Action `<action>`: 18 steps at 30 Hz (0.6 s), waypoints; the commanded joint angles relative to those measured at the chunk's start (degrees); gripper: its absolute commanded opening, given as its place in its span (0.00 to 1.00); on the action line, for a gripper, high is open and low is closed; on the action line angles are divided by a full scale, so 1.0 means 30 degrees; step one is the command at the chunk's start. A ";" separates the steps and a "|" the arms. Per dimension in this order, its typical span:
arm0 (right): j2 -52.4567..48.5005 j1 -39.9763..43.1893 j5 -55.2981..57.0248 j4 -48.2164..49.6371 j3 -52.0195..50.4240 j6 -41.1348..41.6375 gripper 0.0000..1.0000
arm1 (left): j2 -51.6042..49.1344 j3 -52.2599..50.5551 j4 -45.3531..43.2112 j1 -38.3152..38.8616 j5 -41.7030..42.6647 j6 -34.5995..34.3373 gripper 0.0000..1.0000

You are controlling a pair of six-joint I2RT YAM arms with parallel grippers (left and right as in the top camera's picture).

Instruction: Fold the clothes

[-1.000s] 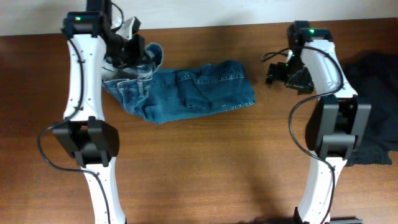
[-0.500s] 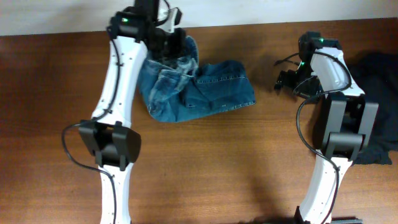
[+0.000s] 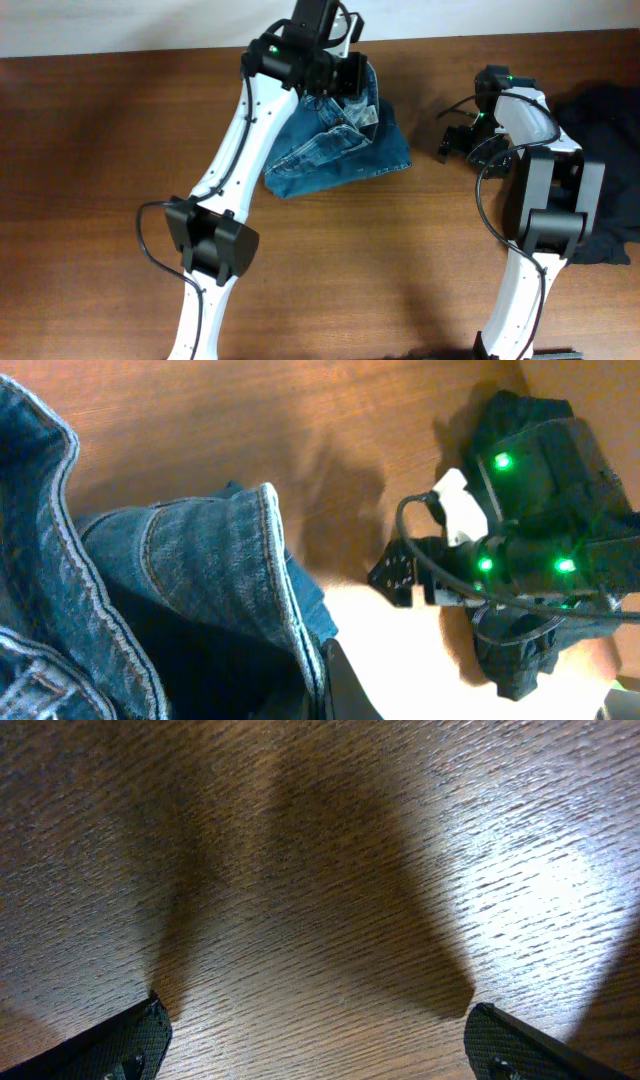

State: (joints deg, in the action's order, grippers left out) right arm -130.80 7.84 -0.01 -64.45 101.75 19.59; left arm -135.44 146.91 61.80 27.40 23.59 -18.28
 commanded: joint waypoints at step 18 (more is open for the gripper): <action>0.0007 -0.0073 -0.0503 0.0000 -0.0321 0.0284 0.99 | 0.1042 0.0437 -0.1384 0.2317 -0.2302 -0.0539 0.04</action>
State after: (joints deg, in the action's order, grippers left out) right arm -130.80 7.84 -0.27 -64.45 101.75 19.59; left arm -135.41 146.91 58.61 33.76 16.93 -19.55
